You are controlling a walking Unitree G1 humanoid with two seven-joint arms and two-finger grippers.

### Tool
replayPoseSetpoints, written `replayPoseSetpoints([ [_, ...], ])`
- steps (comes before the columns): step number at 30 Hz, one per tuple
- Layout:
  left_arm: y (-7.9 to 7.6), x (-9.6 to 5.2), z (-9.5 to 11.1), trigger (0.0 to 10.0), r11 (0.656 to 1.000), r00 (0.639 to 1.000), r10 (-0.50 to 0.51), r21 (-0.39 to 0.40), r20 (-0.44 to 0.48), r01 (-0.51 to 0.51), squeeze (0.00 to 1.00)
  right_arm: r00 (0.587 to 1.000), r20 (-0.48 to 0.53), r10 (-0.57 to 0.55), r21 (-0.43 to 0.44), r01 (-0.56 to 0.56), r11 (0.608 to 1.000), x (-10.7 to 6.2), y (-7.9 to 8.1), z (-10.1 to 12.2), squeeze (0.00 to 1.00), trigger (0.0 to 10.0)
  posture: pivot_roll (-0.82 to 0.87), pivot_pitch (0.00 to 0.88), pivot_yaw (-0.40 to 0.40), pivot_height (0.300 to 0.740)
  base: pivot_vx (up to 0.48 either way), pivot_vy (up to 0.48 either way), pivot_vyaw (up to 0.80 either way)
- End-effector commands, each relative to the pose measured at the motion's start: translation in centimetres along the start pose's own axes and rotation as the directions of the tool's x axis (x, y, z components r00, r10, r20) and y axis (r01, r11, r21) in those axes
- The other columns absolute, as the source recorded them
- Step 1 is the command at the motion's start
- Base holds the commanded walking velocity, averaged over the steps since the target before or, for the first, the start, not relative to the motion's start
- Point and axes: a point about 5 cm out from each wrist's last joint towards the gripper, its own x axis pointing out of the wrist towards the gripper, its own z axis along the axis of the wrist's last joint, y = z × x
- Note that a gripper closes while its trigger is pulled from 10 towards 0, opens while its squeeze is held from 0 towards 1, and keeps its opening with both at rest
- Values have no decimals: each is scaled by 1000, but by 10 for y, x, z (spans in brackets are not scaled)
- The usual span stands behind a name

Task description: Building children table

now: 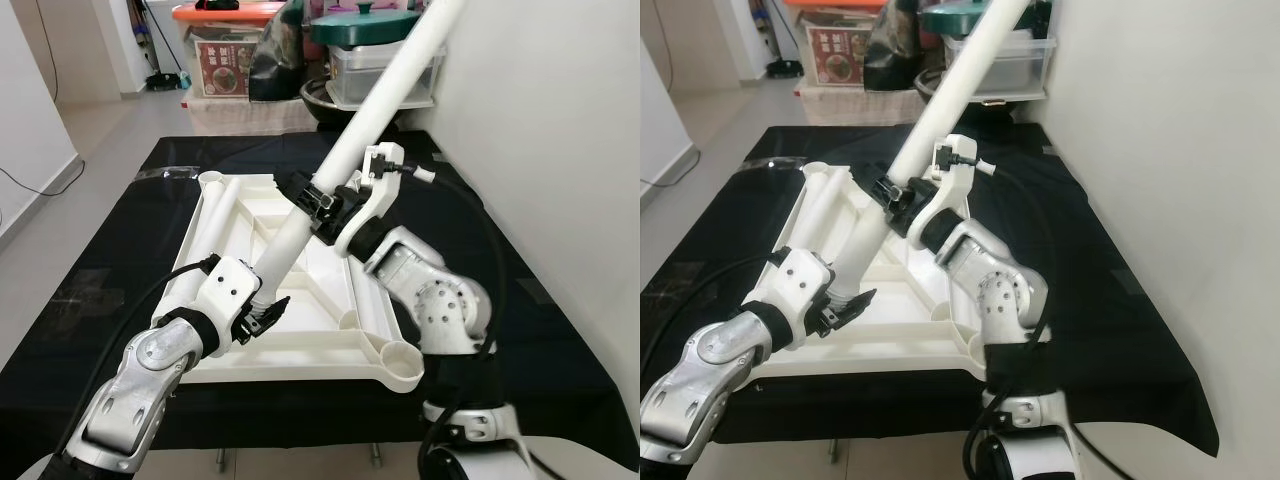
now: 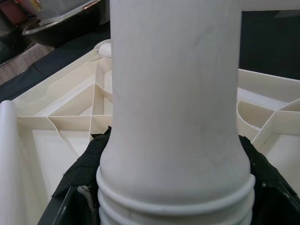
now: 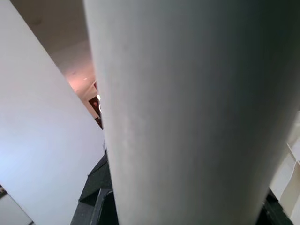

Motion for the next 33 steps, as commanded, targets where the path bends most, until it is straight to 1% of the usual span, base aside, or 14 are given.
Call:
replayPoseSetpoints([
  [1,-5,3,0,10000,999,999,-34,41,1,34,0,998,-18,67,89,-65,994,4,15,-11,0,0,32,0,-11,740,0,0,0],
  [5,-4,3,-2,10000,998,999,-36,47,-7,37,0,996,-34,84,125,-79,989,3,21,-17,0,0,31,0,-10,740,0,0,0],
  [14,-3,3,-2,10000,998,1000,-30,63,-4,31,0,996,-59,69,111,-62,992,1,22,-23,0,0,35,0,-9,740,0,0,0],
  [15,-2,1,-1,10000,998,999,-35,60,3,34,1000,997,-56,54,95,-49,994,0,20,-21,0,0,39,0,-10,740,0,0,0],
  [18,0,-1,0,10000,998,999,-30,51,15,29,1000,998,-51,39,73,-35,997,0,17,-19,0,0,39,0,-10,740,0,0,0],
  [21,4,-5,5,10000,1000,999,-6,30,45,4,1000,999,-35,-1,26,2,1000,-1,8,-12,0,0,40,0,-12,740,0,0,0],
  [24,8,-16,25,10000,1000,990,-15,4,138,15,1000,997,3,-71,-77,71,994,-5,-11,9,0,0,42,0,-17,740,0,0,0],
  [25,8,-16,25,10000,1000,990,-15,4,138,15,1000,997,3,-71,-77,71,994,-5,-11,9,0,0,42,0,-17,740,0,0,0],
  [27,5,-25,34,10000,999,983,-48,-9,176,50,1000,991,49,-126,-140,132,981,-11,-26,28,0,0,48,0,-22,740,0,0,0],
  [28,5,-25,34,10000,999,983,-48,-9,176,50,1000,991,49,-126,-140,132,981,-11,-26,28,0,0,48,0,-22,740,0,0,0],
  [29,4,-28,36,10000,998,982,-54,-15,181,58,1000,985,72,-155,-172,165,971,-15,-33,38,0,0,49,0,-22,740,0,0,0],
  [31,4,-28,36,10000,998,982,-54,-15,181,58,1000,985,72,-155,-172,165,971,-15,-33,38,0,0,49,0,-22,740,0,0,0],
  [32,2,-33,36,10000,997,981,-71,-21,183,76,451,977,99,-191,-215,208,954,-19,-41,50,0,0,52,0,-25,740,0,0,0],
  [33,1,-37,34,10000,996,981,-78,-30,179,84,0,966,126,-224,-263,250,932,-25,-49,63,0,0,50,0,-27,740,0,0,0],
])
